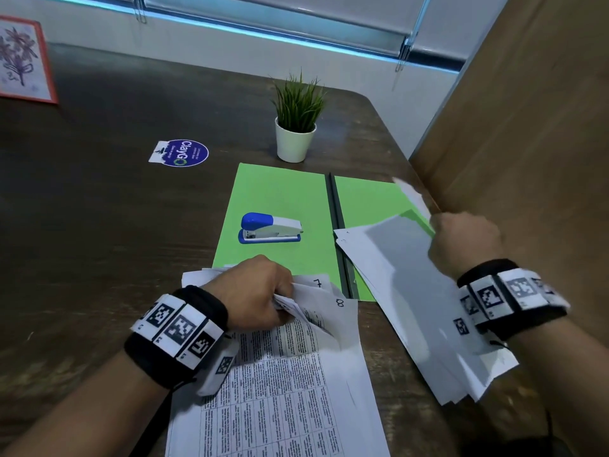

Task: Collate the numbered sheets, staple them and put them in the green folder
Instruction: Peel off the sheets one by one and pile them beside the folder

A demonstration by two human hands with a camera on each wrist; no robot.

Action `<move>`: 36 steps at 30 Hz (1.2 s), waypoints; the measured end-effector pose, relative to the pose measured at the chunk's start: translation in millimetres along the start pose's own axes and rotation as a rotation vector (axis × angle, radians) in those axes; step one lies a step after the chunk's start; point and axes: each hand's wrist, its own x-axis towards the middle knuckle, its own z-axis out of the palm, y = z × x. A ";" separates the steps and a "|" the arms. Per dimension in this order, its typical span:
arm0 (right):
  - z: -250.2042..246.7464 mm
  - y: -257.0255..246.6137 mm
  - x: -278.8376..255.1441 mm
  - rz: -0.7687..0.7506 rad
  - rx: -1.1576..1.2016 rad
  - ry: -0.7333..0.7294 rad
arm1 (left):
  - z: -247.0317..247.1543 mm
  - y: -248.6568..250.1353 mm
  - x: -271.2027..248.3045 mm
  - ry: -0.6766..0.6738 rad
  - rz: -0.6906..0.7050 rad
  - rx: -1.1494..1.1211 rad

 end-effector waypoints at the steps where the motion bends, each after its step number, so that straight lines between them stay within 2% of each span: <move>1: 6.8 -8.4 -5.1 -0.046 -0.032 -0.037 | 0.2 0.2 -0.2 -0.001 -0.002 0.003; 6: 45.2 -54.3 -22.3 -0.205 -0.083 -0.212 | 0.6 0.0 -1.2 0.006 0.003 0.019; 11: 58.3 -65.5 -23.7 -0.182 -0.017 -0.229 | 0.1 -0.1 -1.5 0.001 0.003 0.024; 13: 55.4 -61.8 -26.2 -0.186 0.218 -0.179 | 0.9 -1.1 -1.2 -0.003 0.007 0.029; 15: 49.8 -59.1 -34.2 -0.220 0.682 -0.189 | 2.7 -2.8 -0.5 -0.006 0.004 0.026; 17: 39.8 -63.7 -46.7 -0.247 1.159 -0.268 | 4.3 -3.8 -0.1 -0.002 0.010 0.020; 18: 37.6 -66.8 -52.0 -0.248 1.316 -0.306 | 5.0 -4.5 0.0 0.002 0.013 0.016; 21: 38.4 -75.5 -61.6 -0.243 1.540 -0.339 | 4.9 -5.4 -0.4 0.015 0.016 -0.010; 27: 60.8 -77.2 -66.2 -0.291 1.704 -0.334 | 8.6 -10.8 2.1 0.045 0.031 -0.026; 32: 81.3 -71.3 -72.0 -0.338 1.629 -0.381 | 9.0 -12.8 2.5 0.056 0.051 -0.045; 36: 88.8 -66.7 -69.7 -0.348 1.549 -0.366 | 9.3 -14.0 3.3 0.071 0.066 -0.051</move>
